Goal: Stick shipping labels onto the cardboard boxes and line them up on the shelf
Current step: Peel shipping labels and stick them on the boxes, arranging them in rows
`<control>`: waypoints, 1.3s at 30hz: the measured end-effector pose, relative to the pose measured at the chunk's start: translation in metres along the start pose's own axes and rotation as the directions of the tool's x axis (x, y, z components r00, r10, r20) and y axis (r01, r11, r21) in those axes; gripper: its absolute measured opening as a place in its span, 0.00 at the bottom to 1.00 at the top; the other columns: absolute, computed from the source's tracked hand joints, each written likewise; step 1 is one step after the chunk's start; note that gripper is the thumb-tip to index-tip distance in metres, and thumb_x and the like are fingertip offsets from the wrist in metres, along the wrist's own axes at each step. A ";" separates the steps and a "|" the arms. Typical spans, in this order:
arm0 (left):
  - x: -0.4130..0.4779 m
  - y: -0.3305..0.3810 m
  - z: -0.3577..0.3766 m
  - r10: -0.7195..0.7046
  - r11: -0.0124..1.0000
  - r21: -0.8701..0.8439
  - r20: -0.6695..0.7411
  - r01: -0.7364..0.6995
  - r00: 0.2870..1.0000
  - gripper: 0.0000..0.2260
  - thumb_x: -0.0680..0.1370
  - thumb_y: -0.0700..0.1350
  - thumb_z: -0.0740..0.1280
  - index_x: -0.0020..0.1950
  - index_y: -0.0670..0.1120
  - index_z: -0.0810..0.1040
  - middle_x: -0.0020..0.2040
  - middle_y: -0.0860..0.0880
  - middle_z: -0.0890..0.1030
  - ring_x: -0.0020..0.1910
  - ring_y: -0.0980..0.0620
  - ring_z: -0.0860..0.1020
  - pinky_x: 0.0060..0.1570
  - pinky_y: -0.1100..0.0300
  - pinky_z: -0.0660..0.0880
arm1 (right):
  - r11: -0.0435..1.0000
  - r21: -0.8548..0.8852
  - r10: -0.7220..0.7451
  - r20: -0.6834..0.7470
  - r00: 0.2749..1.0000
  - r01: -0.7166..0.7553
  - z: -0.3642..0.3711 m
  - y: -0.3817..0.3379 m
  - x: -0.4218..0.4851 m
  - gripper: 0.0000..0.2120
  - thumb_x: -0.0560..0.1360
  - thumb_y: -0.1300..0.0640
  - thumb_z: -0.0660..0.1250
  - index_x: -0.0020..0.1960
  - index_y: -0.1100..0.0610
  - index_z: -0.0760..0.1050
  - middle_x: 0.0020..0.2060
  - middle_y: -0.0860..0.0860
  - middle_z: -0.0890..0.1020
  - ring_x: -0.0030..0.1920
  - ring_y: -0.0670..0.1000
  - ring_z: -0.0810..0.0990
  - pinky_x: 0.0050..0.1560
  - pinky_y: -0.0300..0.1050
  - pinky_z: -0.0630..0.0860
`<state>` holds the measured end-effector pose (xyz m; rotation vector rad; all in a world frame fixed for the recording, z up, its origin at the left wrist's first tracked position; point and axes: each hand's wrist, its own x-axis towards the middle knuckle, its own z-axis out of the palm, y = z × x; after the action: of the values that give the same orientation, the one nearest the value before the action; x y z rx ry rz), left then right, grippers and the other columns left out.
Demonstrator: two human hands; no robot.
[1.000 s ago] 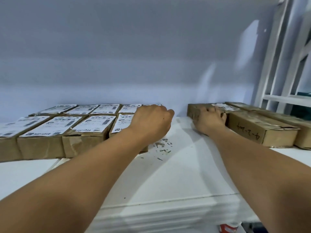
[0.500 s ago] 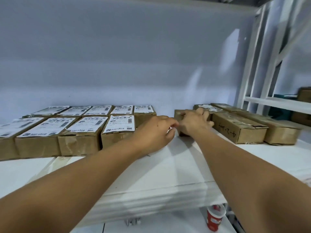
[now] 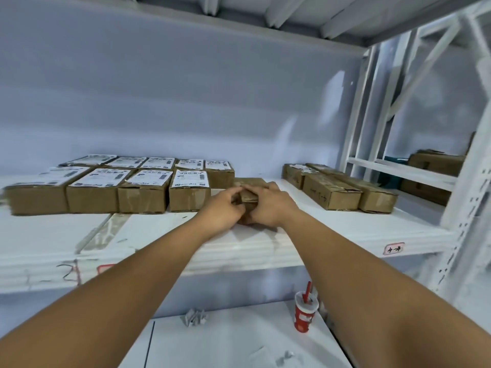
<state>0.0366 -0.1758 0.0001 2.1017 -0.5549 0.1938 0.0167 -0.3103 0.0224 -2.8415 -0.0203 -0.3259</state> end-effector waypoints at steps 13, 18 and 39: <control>-0.025 -0.024 -0.023 0.009 1.000 -0.013 -0.264 -0.013 0.964 0.19 0.75 0.35 0.64 0.64 0.48 0.76 0.55 0.48 0.81 0.52 0.52 0.79 0.49 0.67 0.70 | 0.863 0.501 0.033 -0.185 0.982 0.065 0.018 -0.013 -0.026 0.25 0.73 0.62 0.67 0.68 0.47 0.72 0.63 0.50 0.76 0.62 0.50 0.74 0.59 0.36 0.68; -0.032 -0.012 -0.028 0.031 0.989 -0.123 -0.340 -0.077 0.940 0.17 0.75 0.37 0.67 0.63 0.46 0.74 0.55 0.50 0.77 0.46 0.57 0.76 0.46 0.71 0.70 | 0.894 0.441 0.053 -0.295 0.954 0.087 0.022 -0.019 -0.028 0.30 0.72 0.63 0.63 0.72 0.47 0.65 0.66 0.52 0.70 0.68 0.53 0.65 0.66 0.42 0.64; -0.128 -0.151 -0.278 -0.114 0.702 0.534 -0.569 0.472 0.814 0.13 0.73 0.36 0.62 0.57 0.42 0.76 0.55 0.41 0.72 0.55 0.41 0.74 0.53 0.51 0.73 | 0.718 0.371 -0.611 -0.069 0.789 0.589 0.085 -0.308 -0.019 0.16 0.76 0.65 0.59 0.61 0.56 0.77 0.58 0.52 0.80 0.57 0.50 0.78 0.54 0.35 0.70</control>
<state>0.0124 0.1644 -0.0013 2.6404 0.2459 0.8217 0.0033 0.0094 0.0229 -2.3746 -0.9395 -0.3214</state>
